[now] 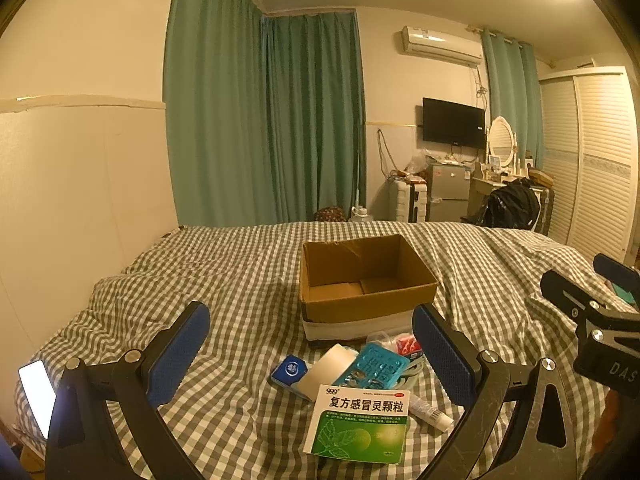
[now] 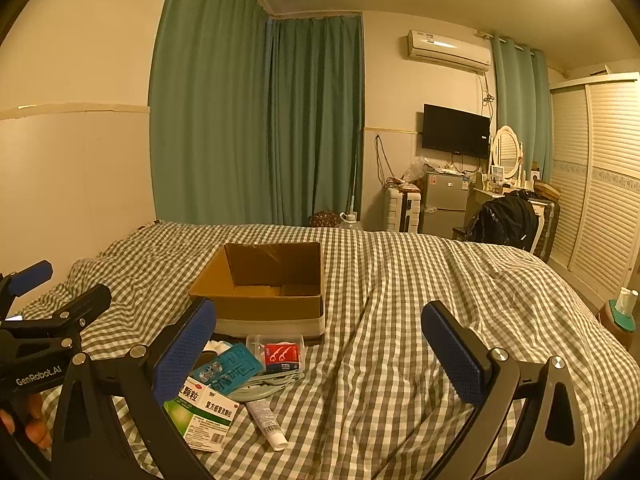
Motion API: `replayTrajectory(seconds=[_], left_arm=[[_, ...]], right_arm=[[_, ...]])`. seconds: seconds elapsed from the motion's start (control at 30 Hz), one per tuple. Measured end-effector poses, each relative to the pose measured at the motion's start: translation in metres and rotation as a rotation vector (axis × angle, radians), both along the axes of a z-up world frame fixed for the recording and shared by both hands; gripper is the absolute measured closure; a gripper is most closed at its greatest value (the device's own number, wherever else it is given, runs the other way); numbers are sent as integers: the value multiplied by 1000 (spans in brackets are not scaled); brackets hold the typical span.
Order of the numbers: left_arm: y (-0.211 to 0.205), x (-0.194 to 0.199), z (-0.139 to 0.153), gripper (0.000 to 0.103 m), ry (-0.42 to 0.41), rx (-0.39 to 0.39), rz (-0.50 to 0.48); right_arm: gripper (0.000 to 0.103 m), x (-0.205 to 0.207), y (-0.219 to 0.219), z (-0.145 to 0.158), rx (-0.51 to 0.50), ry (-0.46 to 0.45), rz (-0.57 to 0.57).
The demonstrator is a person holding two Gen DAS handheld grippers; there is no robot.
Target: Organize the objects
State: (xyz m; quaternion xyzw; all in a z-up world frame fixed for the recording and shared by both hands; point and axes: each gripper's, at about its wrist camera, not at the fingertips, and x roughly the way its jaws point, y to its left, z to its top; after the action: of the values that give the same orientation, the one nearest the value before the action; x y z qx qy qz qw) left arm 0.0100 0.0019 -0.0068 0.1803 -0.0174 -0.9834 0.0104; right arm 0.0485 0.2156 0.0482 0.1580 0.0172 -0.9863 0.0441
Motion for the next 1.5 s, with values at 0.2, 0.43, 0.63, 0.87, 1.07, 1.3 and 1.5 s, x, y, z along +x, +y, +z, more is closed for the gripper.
replayTrajectory(seconds=[0.2,0.43,0.63,0.87,1.07,1.3,1.5], left_arm=[[7,-10,-26,0,-85,-17,-11],[25,-23,-72,0,-208,-21,-76],[46,-37,-117,0,-290,-124,-130],[38,-59,-151,0,-340,-43,-125],[22,-55,-147,7,-368,6,-129],[7,-38,-123,8,-292,-89,-84],[-18,-38,-122,8,-311,-30,-51]], right_arm=[[0,-9,8,-10,23,-43,-23],[0,-28,18,-39,22,-139,-29],[0,-43,15,-68,34,-216,-6],[0,-53,12,-88,37,-284,10],[0,-63,-7,-106,45,-367,58],[32,-90,-38,-145,22,-479,152],[68,-105,-59,-186,69,-608,248]])
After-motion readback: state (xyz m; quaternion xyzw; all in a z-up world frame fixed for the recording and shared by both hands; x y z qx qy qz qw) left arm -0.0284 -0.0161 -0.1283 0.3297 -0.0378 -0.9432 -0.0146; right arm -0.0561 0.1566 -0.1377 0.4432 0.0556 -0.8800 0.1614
